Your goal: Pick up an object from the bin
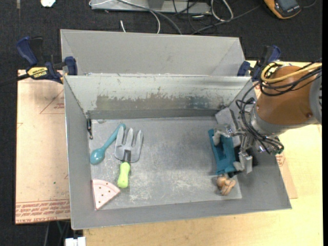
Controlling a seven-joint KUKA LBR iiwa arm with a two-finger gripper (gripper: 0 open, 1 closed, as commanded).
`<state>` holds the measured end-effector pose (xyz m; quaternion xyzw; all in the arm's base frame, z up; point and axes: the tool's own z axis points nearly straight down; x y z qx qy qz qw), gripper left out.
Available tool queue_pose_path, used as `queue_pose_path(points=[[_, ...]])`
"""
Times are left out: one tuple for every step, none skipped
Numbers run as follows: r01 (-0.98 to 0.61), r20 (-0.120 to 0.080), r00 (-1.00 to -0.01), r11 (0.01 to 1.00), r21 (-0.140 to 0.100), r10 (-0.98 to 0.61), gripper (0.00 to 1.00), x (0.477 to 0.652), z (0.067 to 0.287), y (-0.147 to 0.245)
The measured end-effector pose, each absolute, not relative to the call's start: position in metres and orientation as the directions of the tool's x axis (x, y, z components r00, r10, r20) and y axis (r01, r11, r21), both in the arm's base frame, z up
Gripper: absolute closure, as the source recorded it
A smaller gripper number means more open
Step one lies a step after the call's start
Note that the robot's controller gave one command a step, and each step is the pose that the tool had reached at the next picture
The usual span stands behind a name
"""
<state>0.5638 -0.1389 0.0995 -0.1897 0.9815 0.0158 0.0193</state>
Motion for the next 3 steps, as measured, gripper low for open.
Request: queue_pose_path(points=[[-0.425, -0.044, -0.905, 0.905, 0.014, -0.424, 0.00, 0.556, 0.118, -0.138], [-0.577, -0.049, -0.816, 0.816, 0.010, -0.576, 0.00, 0.562, 0.112, -0.139], [-0.492, -0.054, -0.870, 0.870, 0.017, -0.491, 0.00, 0.561, 0.098, -0.144]])
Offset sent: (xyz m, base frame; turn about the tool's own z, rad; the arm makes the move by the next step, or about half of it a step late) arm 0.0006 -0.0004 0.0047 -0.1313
